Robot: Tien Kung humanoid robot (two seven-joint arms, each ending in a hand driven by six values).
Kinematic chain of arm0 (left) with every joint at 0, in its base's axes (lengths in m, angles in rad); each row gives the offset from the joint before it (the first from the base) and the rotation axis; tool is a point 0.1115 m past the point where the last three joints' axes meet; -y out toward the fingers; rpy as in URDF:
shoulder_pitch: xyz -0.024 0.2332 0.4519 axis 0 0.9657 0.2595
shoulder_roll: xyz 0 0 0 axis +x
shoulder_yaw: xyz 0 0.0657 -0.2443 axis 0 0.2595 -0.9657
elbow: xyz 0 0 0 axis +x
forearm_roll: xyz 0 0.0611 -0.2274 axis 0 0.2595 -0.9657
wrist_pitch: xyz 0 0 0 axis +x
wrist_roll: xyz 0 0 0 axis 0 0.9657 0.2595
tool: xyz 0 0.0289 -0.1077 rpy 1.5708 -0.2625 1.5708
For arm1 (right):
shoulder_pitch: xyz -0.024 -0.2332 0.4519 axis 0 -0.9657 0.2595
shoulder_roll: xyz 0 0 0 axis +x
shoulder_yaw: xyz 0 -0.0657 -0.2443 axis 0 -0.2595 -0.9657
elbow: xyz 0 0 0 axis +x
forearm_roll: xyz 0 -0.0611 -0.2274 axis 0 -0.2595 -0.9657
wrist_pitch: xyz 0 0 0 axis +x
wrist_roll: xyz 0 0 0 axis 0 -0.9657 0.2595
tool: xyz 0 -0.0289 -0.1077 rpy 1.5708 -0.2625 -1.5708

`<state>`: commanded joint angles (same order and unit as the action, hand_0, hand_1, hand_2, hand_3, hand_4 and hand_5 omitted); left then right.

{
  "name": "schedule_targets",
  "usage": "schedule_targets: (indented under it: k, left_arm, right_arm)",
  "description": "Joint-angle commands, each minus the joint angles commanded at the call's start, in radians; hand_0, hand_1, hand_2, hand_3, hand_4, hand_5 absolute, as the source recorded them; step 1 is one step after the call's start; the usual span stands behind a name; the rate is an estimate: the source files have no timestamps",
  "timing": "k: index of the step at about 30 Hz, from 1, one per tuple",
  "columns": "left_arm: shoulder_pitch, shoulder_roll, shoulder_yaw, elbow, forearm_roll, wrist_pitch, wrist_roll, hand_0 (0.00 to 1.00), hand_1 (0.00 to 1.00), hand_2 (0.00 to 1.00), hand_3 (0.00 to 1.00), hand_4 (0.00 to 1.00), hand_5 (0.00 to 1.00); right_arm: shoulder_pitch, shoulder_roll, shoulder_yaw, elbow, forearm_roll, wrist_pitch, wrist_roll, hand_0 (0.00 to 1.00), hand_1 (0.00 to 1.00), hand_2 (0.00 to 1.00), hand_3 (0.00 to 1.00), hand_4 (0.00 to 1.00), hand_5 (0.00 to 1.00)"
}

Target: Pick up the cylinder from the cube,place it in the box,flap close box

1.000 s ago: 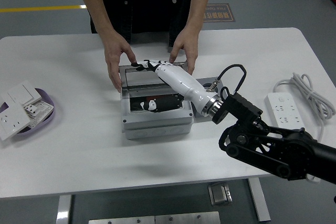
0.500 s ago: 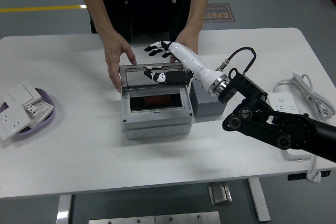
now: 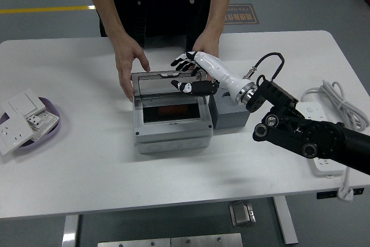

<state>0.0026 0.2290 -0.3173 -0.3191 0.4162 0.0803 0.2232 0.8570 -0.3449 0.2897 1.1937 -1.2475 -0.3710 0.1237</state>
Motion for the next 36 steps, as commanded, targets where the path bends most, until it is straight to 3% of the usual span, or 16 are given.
schedule_targets:
  k: [8,13,18,29,36]
  left_arm:
    - [0.002,-0.001,0.007,0.000,-0.011,0.001,-0.003,0.611,0.635,0.628,0.633,0.686,0.250]
    - [0.002,-0.003,0.011,0.000,-0.017,0.002,-0.006,0.610,0.635,0.628,0.633,0.686,0.250]
    - [0.002,-0.004,0.012,0.000,-0.018,0.002,-0.007,0.611,0.635,0.628,0.633,0.686,0.250]
    - [0.010,-0.007,0.008,0.001,-0.017,0.003,-0.005,0.611,0.635,0.628,0.634,0.685,0.250]
    - [0.013,-0.009,0.008,0.001,-0.021,0.004,-0.006,0.611,0.635,0.628,0.633,0.685,0.250]
  right_arm:
    - [-0.025,-0.027,-0.003,0.129,-0.143,0.017,-0.064,0.524,0.586,0.633,0.680,0.714,0.353]
    - [-0.047,-0.037,0.005,0.204,-0.286,0.094,-0.156,0.517,0.579,0.625,0.675,0.714,0.355]
    - [-0.073,-0.039,0.006,0.206,-0.389,0.141,-0.186,0.516,0.580,0.623,0.679,0.714,0.360]
    - [-0.179,-0.107,0.209,0.266,-0.381,0.099,-0.150,0.546,0.595,0.634,0.679,0.714,0.363]
    - [-0.288,-0.126,0.359,0.223,-0.182,0.033,0.003,0.547,0.589,0.629,0.676,0.711,0.364]
